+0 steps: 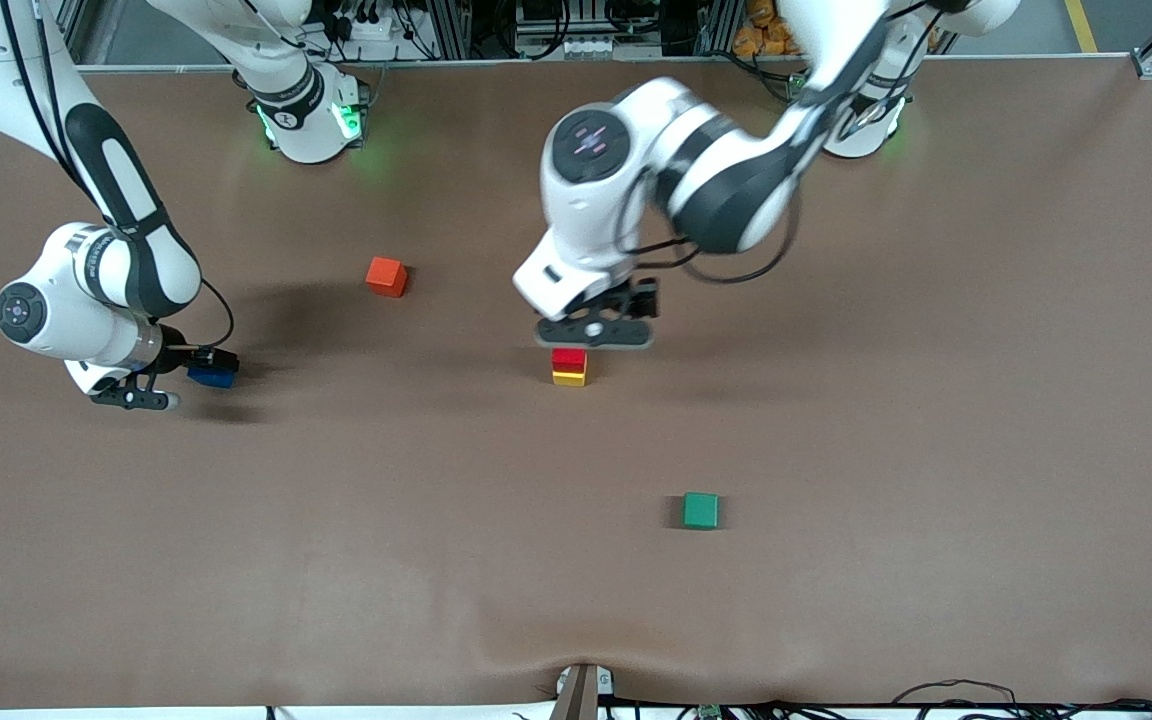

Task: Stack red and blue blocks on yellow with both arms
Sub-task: 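Grasp the blue cube with the right gripper while the left retracts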

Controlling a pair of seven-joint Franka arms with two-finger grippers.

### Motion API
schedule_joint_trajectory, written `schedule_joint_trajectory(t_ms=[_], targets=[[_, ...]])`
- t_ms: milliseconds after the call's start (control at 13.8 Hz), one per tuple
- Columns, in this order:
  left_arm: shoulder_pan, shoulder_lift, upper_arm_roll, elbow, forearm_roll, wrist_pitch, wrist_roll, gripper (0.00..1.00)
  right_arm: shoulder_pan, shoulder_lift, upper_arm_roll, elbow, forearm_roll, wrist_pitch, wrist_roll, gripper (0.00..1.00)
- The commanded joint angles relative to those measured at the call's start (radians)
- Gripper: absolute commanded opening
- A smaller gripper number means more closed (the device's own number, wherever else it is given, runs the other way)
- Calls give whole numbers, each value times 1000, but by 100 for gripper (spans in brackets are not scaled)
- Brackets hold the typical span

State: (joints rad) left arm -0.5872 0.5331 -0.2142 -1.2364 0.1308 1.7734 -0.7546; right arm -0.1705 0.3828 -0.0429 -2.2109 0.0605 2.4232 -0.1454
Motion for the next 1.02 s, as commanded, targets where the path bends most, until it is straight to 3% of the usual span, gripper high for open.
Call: schedule_joint_trajectory(t_ms=[0,145,291,436,654,945], targets=[[101,-145,6,-32,-57,-93,76,100,-11,-10,12,-10,15,7,6,53],[205,-209,4,-34,-66,-161,92,100,-11,-10,12,-10,15,7,6,39],[298,-243,9,-38,-57,-221,147,100,-9,-10,12,-7,15,4,6,18],[387,-257,7,-41,-68,-241,182,100,-11,-10,15,-3,15,-6,3,8],[521,-277,1,-38,-100,-334,210,100,-11,-13,17,63,16,-142,0,5],[608,-347,9,-46,-86,-416,378,100,-1,-41,21,85,16,-188,-3,5]])
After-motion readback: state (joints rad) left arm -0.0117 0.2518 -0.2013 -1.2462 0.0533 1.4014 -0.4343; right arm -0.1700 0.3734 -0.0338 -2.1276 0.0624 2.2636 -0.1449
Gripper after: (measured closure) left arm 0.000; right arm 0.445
